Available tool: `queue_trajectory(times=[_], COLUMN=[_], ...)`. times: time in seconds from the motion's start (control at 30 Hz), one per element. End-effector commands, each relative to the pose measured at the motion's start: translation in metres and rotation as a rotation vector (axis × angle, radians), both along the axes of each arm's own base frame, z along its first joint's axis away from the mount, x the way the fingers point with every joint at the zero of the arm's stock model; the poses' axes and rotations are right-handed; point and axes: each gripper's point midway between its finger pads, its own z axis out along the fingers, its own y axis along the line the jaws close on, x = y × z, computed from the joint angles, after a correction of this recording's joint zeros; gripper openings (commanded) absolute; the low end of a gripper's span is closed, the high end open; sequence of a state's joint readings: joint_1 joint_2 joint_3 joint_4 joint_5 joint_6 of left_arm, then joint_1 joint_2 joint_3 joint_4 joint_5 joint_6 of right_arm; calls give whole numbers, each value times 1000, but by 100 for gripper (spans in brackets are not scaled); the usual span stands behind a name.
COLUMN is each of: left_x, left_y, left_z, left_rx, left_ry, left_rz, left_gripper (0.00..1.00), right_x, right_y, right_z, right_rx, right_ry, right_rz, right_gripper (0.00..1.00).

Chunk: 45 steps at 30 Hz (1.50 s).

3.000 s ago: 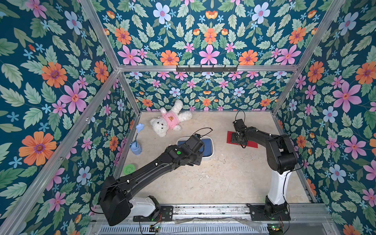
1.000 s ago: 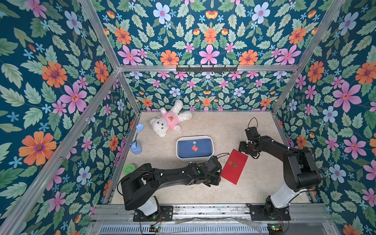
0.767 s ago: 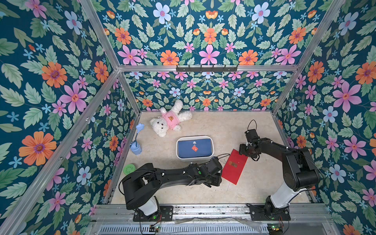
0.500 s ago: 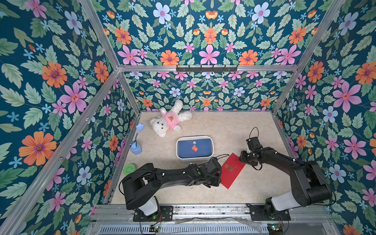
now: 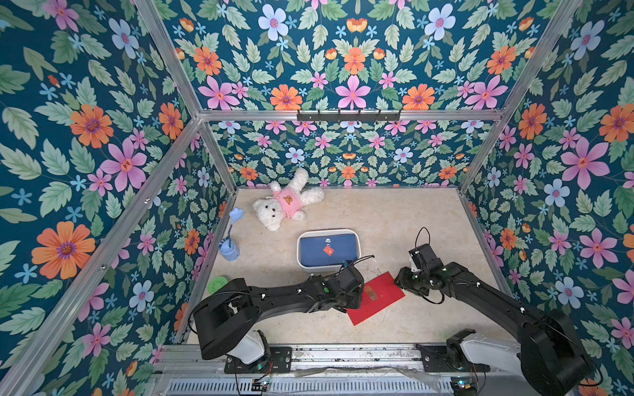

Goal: Put the sealed envelopes into the storage box
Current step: Move the envelope to the center of the board.

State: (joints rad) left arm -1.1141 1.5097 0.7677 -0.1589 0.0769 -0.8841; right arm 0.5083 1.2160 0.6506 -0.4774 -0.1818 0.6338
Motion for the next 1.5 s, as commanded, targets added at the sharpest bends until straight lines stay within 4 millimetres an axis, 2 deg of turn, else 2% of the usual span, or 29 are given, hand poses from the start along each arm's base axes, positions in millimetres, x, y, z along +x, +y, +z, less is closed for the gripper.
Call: queue_trajectory(times=[0.0,0.17,0.27,0.5,0.63,0.97,1.1,1.2,1.3,1.37,1.47], left_x=[-1,2,5,7,6,5,4,3,2,3,3], left_y=[-1,0,7,21,25,31,34,36,37,37,37], left_z=[-5,-12,-17,-25,-29,-33,-32,-33,-33,-33,-34], left_rx=[-8,3,37,69,78,75,76,80,81,82,83], left_ry=[6,-7,-13,-8,-1,7,7,10,11,10,12], left_rz=[1,10,21,41,43,52,56,57,58,57,56], left_gripper=[38,35,35,35,34,34,34,35,34,34,34], right_x=[-1,0,-2,-21,-27,-35,-33,-24,-6,6,18], right_y=[6,38,55,75,71,61,57,60,59,51,30], right_z=[-2,0,1,-15,-29,-50,-52,-38,-11,4,11], right_rx=[-48,-11,61,101,77,28,1,2,16,20,-2], right_ry=[14,17,20,90,123,166,164,127,54,17,-3], right_rz=[63,159,185,249,246,242,235,228,194,163,120], right_gripper=[40,25,19,18,17,17,18,18,20,21,22])
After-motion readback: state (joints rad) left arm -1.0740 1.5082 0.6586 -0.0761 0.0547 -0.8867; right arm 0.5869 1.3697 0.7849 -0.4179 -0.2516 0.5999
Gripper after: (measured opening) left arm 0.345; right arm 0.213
